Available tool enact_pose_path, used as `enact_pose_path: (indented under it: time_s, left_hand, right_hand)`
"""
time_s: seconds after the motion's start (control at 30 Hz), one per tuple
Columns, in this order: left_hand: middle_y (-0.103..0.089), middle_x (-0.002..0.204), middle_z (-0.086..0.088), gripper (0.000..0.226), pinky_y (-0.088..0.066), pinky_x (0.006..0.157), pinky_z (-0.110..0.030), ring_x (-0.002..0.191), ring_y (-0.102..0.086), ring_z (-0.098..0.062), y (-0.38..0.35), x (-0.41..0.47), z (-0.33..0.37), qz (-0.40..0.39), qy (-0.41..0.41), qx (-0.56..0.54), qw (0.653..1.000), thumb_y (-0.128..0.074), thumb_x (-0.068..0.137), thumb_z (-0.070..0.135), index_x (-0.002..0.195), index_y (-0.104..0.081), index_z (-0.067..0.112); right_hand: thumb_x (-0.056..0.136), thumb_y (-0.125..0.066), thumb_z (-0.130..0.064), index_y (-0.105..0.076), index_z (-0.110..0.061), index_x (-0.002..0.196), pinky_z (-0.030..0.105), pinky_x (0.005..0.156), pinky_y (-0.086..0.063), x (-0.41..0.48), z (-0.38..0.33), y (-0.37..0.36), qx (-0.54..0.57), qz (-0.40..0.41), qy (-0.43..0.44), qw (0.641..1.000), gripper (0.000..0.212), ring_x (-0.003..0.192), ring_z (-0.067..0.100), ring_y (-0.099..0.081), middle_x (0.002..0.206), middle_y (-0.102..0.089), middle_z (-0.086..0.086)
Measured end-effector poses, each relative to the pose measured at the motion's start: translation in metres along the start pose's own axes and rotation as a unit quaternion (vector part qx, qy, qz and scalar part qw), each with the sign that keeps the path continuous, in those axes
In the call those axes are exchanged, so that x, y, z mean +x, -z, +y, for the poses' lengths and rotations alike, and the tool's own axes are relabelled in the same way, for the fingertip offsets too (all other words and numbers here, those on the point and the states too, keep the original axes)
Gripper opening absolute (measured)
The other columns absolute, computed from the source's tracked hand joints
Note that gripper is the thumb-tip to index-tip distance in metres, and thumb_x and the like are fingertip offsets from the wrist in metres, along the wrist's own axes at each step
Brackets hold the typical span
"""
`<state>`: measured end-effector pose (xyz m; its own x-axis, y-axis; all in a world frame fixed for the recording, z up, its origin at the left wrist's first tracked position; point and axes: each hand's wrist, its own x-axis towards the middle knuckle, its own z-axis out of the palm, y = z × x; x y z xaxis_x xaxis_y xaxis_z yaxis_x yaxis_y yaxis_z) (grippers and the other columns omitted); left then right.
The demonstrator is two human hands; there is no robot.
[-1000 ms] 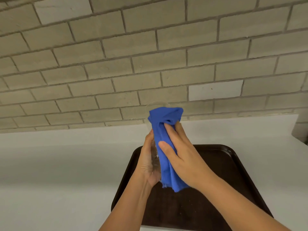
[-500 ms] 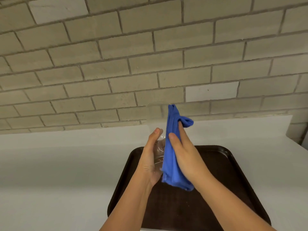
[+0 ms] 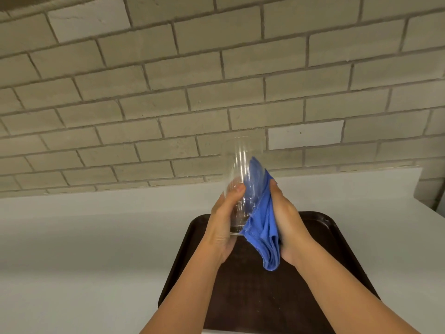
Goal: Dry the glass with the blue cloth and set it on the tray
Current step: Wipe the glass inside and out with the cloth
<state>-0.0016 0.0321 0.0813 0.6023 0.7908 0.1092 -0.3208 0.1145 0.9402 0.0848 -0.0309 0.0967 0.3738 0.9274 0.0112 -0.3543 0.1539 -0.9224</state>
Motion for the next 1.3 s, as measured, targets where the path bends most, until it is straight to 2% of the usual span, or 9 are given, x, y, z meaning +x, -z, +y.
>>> enact_pose_path:
  time_s: [0.13,0.3,0.4,0.53,0.67,0.8,0.93,1.07,1.3]
  left_hand:
    - [-0.068,0.108,-0.003,0.057,-0.051,0.089,-0.033,0.098,-0.065,-0.018,-0.003,0.002,0.005,0.017,-0.027,0.089,0.996,-0.059,0.072,0.050,0.122,-0.058,0.022]
    - [-0.057,0.076,0.014,0.057,-0.044,0.049,-0.014,0.049,-0.057,0.004,-0.012,0.004,0.014,0.140,-0.103,0.205,0.963,-0.063,0.076,0.046,0.128,-0.043,0.032]
    - [-0.063,0.090,0.000,0.037,-0.047,0.050,-0.015,0.060,-0.063,-0.003,-0.015,0.002,0.016,0.174,-0.115,0.279,0.938,-0.058,0.080,0.048,0.110,-0.051,0.028]
    - [-0.058,0.108,-0.001,0.054,-0.048,0.068,-0.021,0.092,-0.063,-0.017,-0.018,-0.007,0.012,0.158,-0.067,0.301,0.938,-0.051,0.083,0.051,0.129,-0.039,0.025]
    - [-0.056,0.119,-0.002,0.078,-0.053,0.071,-0.027,0.096,-0.064,-0.018,-0.012,-0.008,0.018,0.136,0.006,0.210,0.968,-0.071,0.072,0.042,0.136,-0.031,0.025]
    - [-0.066,0.097,-0.002,0.074,-0.053,0.065,-0.028,0.084,-0.067,-0.018,-0.004,-0.010,0.022,0.089,0.049,0.097,0.990,-0.076,0.066,0.036,0.130,-0.043,0.020]
    - [-0.074,0.081,-0.005,0.046,-0.058,0.065,-0.031,0.075,-0.071,-0.018,-0.002,-0.013,0.015,0.002,0.070,-0.039,0.997,-0.083,0.045,0.039,0.085,-0.075,0.018]
    - [-0.077,0.075,-0.004,0.039,-0.058,0.058,-0.032,0.072,-0.073,-0.018,0.000,-0.017,0.012,-0.043,0.071,-0.090,0.992,-0.079,0.046,0.043,0.076,-0.078,0.018]
    - [-0.075,0.095,-0.010,0.057,-0.058,0.069,-0.041,0.088,-0.071,-0.026,-0.006,-0.016,0.009,-0.108,0.048,-0.127,0.985,-0.084,0.047,0.042,0.095,-0.074,0.014]
  right_hand:
    - [0.091,-0.037,-0.043,-0.059,-0.010,0.106,0.027,0.069,-0.054,0.000,-0.003,0.006,0.055,0.005,-0.029,0.998,0.043,0.084,0.020,-0.063,0.094,-0.066,0.010]
    - [0.090,-0.037,-0.047,-0.057,-0.010,0.112,0.032,0.063,-0.055,0.004,-0.006,0.009,0.053,0.034,-0.032,0.998,0.048,0.085,0.025,-0.066,0.098,-0.067,0.014]
    - [0.092,-0.036,-0.044,-0.051,-0.012,0.117,0.041,0.073,-0.054,0.006,-0.003,0.008,0.043,0.058,-0.018,0.997,0.043,0.086,0.028,-0.065,0.098,-0.065,0.016]
    - [0.093,-0.036,-0.038,-0.051,-0.014,0.115,0.046,0.087,-0.052,0.002,0.005,0.003,-0.032,0.044,0.024,0.998,0.036,0.089,0.027,-0.066,0.096,-0.066,0.014]
    - [0.094,-0.032,-0.037,-0.040,-0.026,0.128,0.019,0.072,-0.049,-0.008,0.009,-0.001,-0.132,0.022,0.102,0.986,0.037,0.085,0.005,-0.061,0.094,-0.062,-0.004]
    - [0.094,-0.032,-0.033,-0.027,-0.042,0.132,0.002,0.085,-0.042,-0.019,0.015,-0.004,-0.193,-0.036,0.177,0.964,0.039,0.107,-0.006,-0.051,0.126,-0.050,-0.011]
    - [0.094,-0.031,-0.034,-0.014,-0.058,0.123,0.005,0.104,-0.024,-0.021,0.008,-0.011,-0.251,-0.056,0.284,0.924,0.042,0.127,-0.014,-0.026,0.145,-0.023,-0.020]
    - [0.092,-0.035,-0.036,-0.006,-0.050,0.131,-0.002,0.101,-0.010,-0.003,-0.016,-0.014,-0.320,-0.041,0.343,0.883,0.050,0.125,-0.024,-0.003,0.139,0.000,-0.035]
    - [0.093,-0.032,-0.041,-0.033,-0.024,0.136,0.021,0.080,-0.043,0.028,-0.039,-0.007,-0.097,-0.029,0.147,0.984,0.046,0.095,0.007,-0.053,0.122,-0.049,-0.001]
